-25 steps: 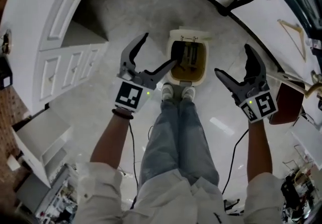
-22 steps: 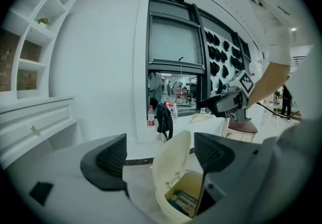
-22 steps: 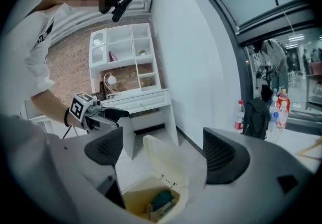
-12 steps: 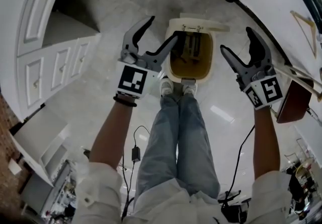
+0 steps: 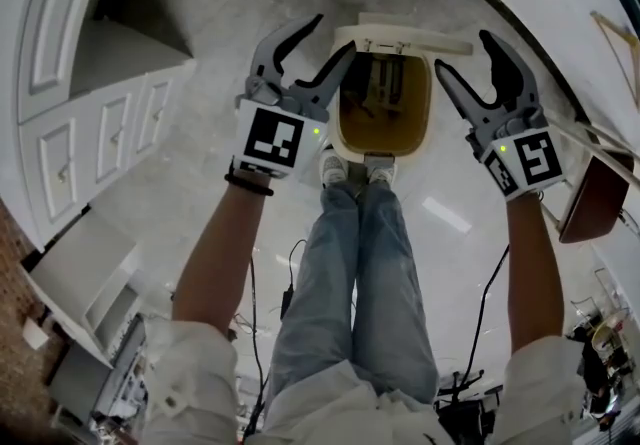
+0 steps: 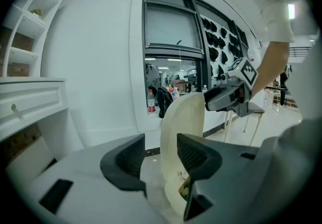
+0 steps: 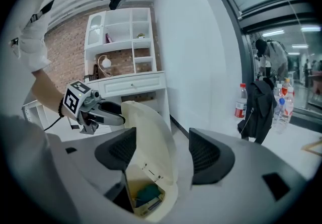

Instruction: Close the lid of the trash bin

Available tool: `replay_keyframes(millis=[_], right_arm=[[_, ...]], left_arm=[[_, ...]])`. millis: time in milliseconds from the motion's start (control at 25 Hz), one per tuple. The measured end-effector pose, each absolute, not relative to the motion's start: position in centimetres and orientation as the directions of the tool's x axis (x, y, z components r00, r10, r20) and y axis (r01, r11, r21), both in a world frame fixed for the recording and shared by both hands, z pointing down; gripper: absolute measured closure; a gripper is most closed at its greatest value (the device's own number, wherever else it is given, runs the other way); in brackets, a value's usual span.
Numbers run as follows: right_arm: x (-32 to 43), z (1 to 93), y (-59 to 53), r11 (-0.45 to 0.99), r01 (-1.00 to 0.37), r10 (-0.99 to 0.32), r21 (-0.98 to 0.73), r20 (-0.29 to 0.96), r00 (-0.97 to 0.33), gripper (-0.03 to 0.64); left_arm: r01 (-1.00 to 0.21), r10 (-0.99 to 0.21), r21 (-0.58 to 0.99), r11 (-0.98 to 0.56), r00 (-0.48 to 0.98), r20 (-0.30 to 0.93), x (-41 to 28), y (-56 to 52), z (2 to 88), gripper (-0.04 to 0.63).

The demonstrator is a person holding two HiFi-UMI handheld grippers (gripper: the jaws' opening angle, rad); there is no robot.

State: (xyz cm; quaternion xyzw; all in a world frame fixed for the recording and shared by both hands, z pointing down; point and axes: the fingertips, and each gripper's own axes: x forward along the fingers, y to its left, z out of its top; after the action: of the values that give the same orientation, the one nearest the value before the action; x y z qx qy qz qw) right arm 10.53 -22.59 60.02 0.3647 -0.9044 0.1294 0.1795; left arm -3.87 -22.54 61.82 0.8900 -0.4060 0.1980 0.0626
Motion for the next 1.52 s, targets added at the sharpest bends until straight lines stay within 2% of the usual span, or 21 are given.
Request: replay_keyframes(millis=[240, 520, 880, 1160, 1520], right_arm=[[10.6, 61.5, -23.1, 0.703, -0.709, -0.615, -0.059, 0.45, -0.648, 0.327], [10.8, 62.4, -23.3, 0.706, -0.707, -0.612, -0.044, 0.466, -0.639, 0.358], [10.8, 63.0, -23.9, 0.689, -0.725, -0.634, -0.005, 0.482, -0.605, 0.494], [10.7, 63.1, -23.9, 0.685, -0.728, -0.64, 0.015, 0.491, -0.591, 0.512], [10.7, 63.1, -23.6, 0.7, -0.714, -0.628, 0.03, 0.501, -0.595, 0.523]], left_arm=[[-0.719, -0.68, -0.084, -0.69, 0.604, 0.416, -3.2, -23.2, 62.6, 0.408], [-0.718, -0.683, -0.097, -0.69, 0.6, 0.415, -3.2, -23.5, 63.0, 0.446], [-0.707, -0.679, -0.115, -0.697, 0.601, 0.421, -3.1, -23.3, 63.2, 0.474], [-0.673, -0.66, -0.149, -0.725, 0.615, 0.432, -2.7, -23.2, 63.2, 0.513], [-0.663, -0.644, -0.132, -0.737, 0.631, 0.433, -2.7, -23.0, 63.1, 0.52]])
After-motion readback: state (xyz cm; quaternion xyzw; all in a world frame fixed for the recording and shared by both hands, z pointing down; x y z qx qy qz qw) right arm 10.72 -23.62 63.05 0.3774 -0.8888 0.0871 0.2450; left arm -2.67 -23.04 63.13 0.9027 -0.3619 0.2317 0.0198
